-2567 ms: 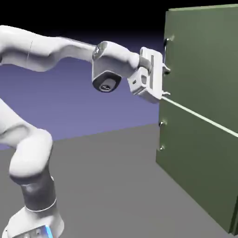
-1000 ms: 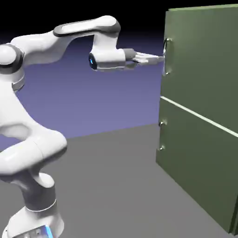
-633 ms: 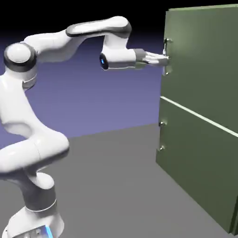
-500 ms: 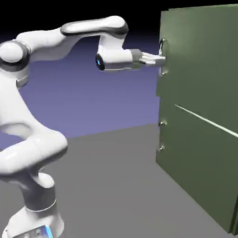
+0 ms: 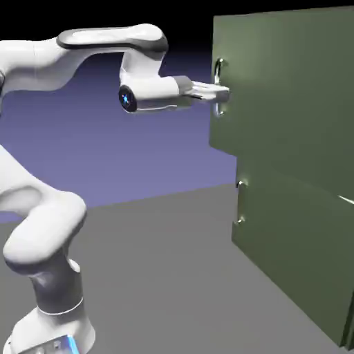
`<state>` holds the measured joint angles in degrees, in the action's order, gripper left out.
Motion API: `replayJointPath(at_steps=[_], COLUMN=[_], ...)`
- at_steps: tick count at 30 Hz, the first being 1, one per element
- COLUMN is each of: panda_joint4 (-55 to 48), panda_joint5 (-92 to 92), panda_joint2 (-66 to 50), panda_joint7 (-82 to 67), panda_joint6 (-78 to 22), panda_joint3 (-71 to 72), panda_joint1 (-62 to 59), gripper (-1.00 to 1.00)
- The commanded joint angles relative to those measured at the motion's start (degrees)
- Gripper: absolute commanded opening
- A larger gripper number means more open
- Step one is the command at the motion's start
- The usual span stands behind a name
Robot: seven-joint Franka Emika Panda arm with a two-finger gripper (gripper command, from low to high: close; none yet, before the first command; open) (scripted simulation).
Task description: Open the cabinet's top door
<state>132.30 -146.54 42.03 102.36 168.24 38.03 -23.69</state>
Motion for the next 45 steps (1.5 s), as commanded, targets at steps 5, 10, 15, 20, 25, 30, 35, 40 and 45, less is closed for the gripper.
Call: replayJointPath(at_steps=[5, 10, 15, 20, 25, 30, 35, 40, 45], panda_joint4=[6.59, 13.52, 19.66, 24.66, 28.97, 32.04, 32.55, 30.11, 24.72], panda_joint5=[8.25, 19.15, 31.61, 44.07, 56.53, 68.99, 80.97, 90.81, 99.52], panda_joint2=[3.68, 9.23, 15.80, 22.43, 29.40, 36.42, 41.45, 42.96, 41.99], panda_joint7=[4.14, 9.75, 16.75, 24.77, 33.01, 39.74, 43.72, 45.27, 45.78], panda_joint6=[-2.16, -3.91, -5.22, -7.58, -13.09, -22.53, -34.55, -45.97, -57.34], panda_joint3=[-8.95, -18.41, -26.59, -32.46, -37.67, -44.73, -54.70, -65.09, -75.47], panda_joint1=[10.39, 20.76, 28.90, 32.98, 33.02, 30.07, 26.11, 23.75, 24.18], gripper=[-1.00, -1.00, -1.00, -1.00, -1.00, -1.00, -1.00, -1.00, -1.00])
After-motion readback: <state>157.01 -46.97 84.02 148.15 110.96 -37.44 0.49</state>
